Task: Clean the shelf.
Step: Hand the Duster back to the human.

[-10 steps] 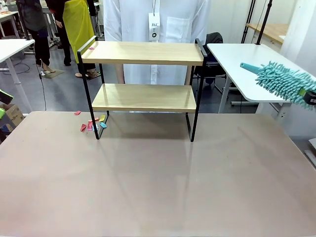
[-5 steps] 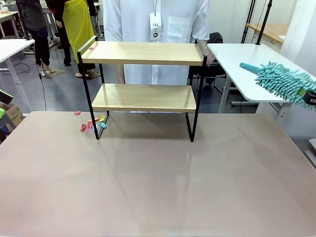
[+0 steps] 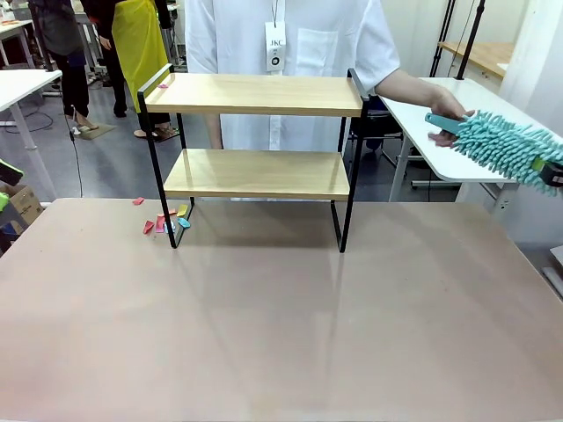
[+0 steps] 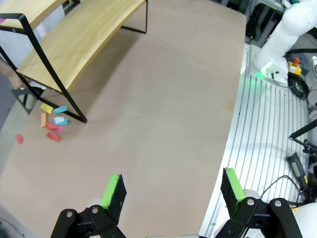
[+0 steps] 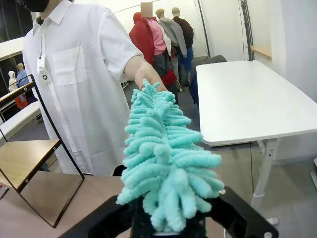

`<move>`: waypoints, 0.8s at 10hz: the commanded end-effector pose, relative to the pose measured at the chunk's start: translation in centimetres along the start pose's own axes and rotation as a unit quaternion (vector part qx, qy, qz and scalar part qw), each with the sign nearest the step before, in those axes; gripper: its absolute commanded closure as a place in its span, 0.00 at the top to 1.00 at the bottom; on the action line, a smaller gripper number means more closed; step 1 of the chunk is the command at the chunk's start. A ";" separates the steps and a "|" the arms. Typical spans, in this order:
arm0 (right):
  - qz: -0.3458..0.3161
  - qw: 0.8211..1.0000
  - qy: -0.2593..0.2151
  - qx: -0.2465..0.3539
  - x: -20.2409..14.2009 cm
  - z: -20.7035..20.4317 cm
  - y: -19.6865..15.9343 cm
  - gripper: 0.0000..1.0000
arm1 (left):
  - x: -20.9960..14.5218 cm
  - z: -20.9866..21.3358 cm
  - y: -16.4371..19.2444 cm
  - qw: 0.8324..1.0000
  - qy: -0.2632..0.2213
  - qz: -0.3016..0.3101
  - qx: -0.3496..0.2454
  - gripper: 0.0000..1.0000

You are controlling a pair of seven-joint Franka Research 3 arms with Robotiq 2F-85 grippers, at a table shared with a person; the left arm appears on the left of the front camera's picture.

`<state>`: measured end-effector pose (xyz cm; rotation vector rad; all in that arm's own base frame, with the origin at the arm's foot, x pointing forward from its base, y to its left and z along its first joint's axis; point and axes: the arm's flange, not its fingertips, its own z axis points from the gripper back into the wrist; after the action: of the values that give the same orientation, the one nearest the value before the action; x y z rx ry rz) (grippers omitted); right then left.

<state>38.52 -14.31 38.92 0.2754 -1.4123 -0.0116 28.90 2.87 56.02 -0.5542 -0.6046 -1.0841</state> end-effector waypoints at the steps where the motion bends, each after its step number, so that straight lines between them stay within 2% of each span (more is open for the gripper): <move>1: 0.000 1.000 0.002 -0.002 0.3 0.1 0.1 0.17 | 0.0 0.1 -0.1 1.000 -0.006 -0.006 -0.004 1.00; 4: 0.000 1.000 0.002 -0.002 0.3 0.1 0.1 0.17 | 0.0 0.1 -0.1 1.000 -0.006 -0.006 -0.004 1.00; 5: 0.000 1.000 0.000 0.000 0.0 0.0 0.0 0.60 | 0.0 0.1 -0.1 1.000 -0.006 -0.006 -0.004 1.00; 6: -0.006 1.000 0.004 0.001 0.3 0.1 -0.2 0.74 | 0.0 0.1 -0.1 1.000 -0.006 -0.006 -0.004 1.00; 7: -0.004 1.000 0.001 -0.001 0.9 0.2 -0.3 1.00 | 0.0 0.1 -0.1 1.000 -0.006 -0.006 -0.004 1.00; 8: -0.005 1.000 -0.007 -0.006 1.8 0.4 -0.6 1.00 | 0.0 0.1 -0.1 1.000 -0.006 -0.006 -0.004 1.00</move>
<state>38.53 -14.70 39.43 0.2722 -1.4250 -0.0173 28.90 2.86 56.02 -0.5542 -0.6045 -1.0841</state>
